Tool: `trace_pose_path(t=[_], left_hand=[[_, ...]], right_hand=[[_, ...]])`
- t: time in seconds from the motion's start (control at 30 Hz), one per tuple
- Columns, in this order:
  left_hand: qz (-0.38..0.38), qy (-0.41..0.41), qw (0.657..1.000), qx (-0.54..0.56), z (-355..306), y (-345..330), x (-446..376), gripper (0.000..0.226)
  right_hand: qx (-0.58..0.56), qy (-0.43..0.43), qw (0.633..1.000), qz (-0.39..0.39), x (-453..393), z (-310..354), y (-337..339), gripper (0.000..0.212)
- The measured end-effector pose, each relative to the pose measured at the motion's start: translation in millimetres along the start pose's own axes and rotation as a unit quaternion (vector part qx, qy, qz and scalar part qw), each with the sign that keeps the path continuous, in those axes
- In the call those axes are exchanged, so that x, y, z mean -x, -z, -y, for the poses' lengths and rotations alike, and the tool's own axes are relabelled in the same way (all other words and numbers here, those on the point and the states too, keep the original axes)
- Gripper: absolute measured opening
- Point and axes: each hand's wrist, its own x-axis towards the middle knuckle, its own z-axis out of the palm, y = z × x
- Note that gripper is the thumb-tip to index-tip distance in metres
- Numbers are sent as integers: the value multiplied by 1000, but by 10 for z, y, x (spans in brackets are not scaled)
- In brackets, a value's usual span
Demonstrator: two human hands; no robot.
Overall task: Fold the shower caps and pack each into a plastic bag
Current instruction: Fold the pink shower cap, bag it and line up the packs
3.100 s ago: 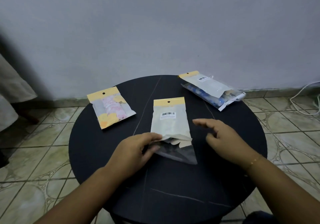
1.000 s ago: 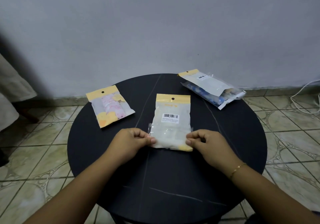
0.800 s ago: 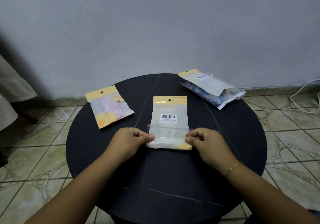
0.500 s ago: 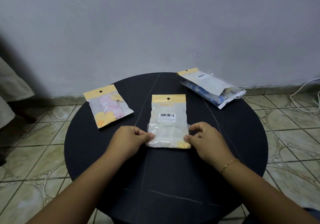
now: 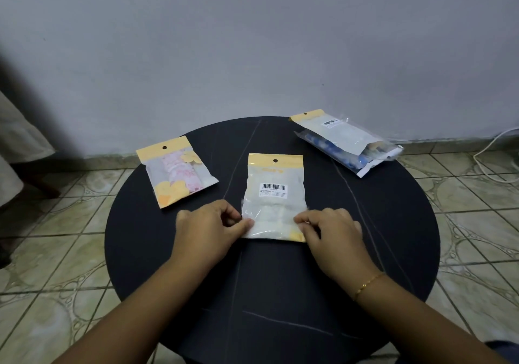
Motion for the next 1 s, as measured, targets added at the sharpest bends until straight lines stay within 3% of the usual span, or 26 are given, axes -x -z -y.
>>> trace_pose_path(t=[0.1, 0.2, 0.27, 0.37, 0.5, 0.57, 0.63, 0.73, 0.8, 1.0], left_hand=[[-27, -40, 998, -41, 37, -40, -14, 34], [-75, -171, 981, -55, 74, -127, -18, 46], [-56, -275, 958, -62, 52, -183, 0, 49], [23, -347, 935, -68, 39, -284, 27, 51], [123, -307, 940, -77, 16, -330, -16, 68], [162, -279, 941, -107, 2, -333, -39, 79], [174, -261, 935, -166, -51, -323, -25, 78], [175, -222, 930, -235, -132, -295, 25, 57], [169, -190, 932, -259, -155, -277, 52, 56], [167, -76, 937, -297, -202, -308, 92, 62]], right_hand=[[32, 23, 999, -28, 13, -21, -47, 24], [38, 63, 990, -121, 22, -35, -94, 19], [43, 107, 980, -162, 35, -22, -135, 20], [55, 175, 976, -120, 55, 9, -188, 35], [91, 192, 977, 28, 29, 45, -188, 90], [95, 164, 978, 92, 21, 38, -187, 105], [98, 149, 979, 96, 8, 61, -178, 107], [118, 147, 979, 82, 9, 81, -198, 100], [126, 143, 978, 81, 9, 84, -212, 91], [130, 141, 979, 74, 13, 103, -222, 90]])
